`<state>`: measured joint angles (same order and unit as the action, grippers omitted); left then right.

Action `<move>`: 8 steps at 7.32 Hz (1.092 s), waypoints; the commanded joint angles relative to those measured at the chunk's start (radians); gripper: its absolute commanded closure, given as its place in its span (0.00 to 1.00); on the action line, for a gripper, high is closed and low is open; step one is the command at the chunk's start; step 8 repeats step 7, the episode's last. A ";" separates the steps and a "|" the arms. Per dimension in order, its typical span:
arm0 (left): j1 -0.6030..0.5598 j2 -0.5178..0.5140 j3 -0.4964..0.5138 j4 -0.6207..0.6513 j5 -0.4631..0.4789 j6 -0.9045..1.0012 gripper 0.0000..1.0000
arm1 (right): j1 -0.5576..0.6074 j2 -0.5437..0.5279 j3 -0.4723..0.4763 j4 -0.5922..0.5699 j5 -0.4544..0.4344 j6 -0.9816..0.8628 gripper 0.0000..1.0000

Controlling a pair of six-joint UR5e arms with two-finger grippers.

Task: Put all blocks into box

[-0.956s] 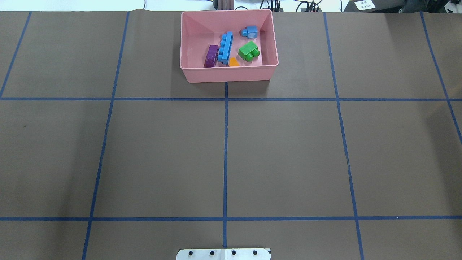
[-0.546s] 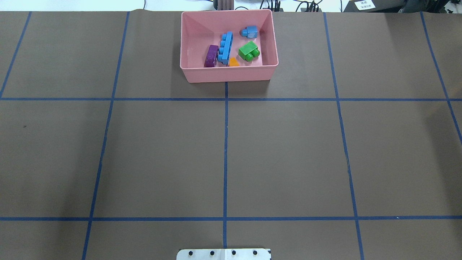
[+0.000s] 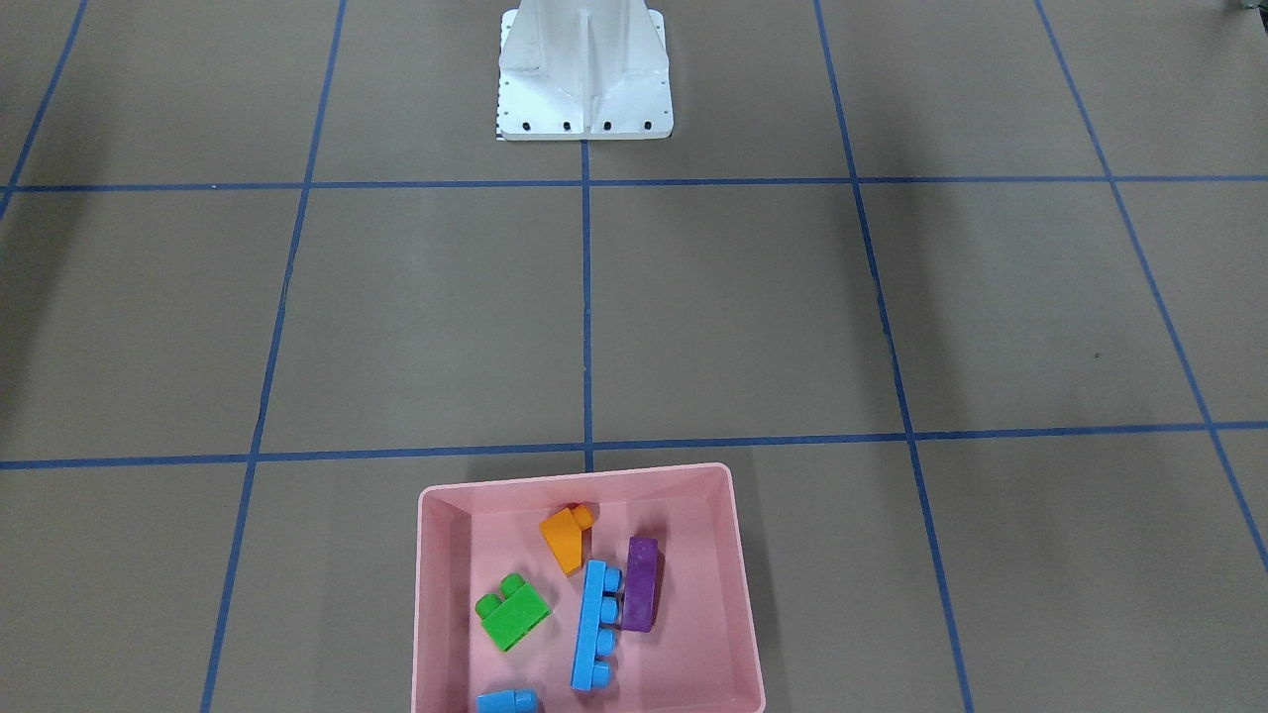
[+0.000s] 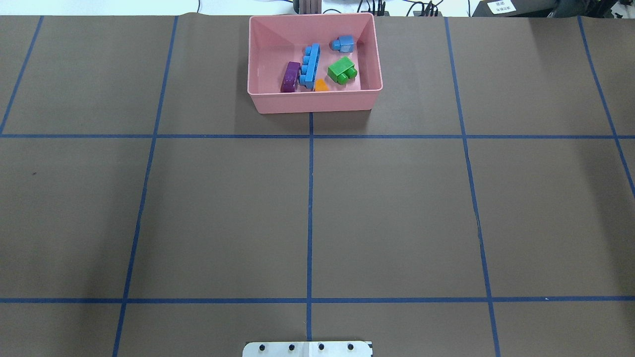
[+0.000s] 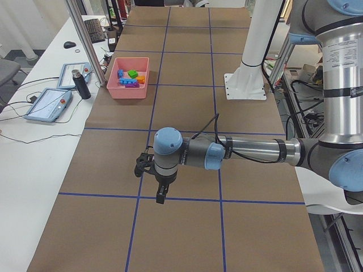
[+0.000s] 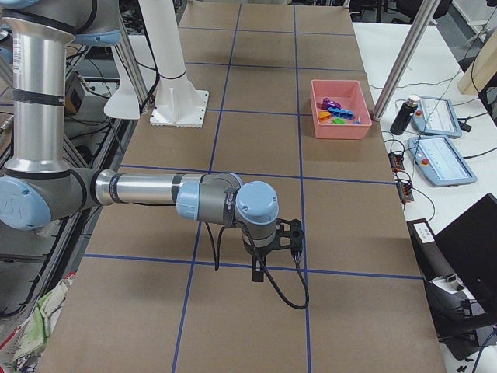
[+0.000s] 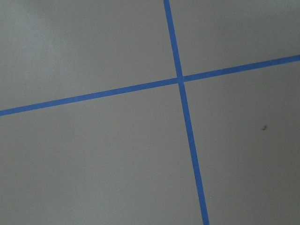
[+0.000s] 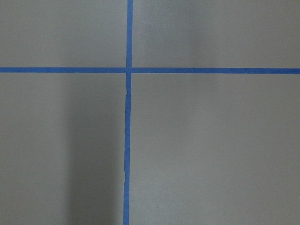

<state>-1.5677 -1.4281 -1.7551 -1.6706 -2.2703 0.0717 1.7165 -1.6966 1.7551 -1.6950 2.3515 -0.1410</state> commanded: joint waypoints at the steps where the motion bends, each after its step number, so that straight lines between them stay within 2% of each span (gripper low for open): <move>1: 0.000 0.000 0.002 0.000 0.002 -0.001 0.00 | 0.000 0.000 -0.002 0.000 -0.001 0.000 0.00; 8: 0.000 0.000 0.002 0.000 0.003 -0.001 0.00 | 0.000 -0.005 -0.011 0.000 -0.003 -0.002 0.00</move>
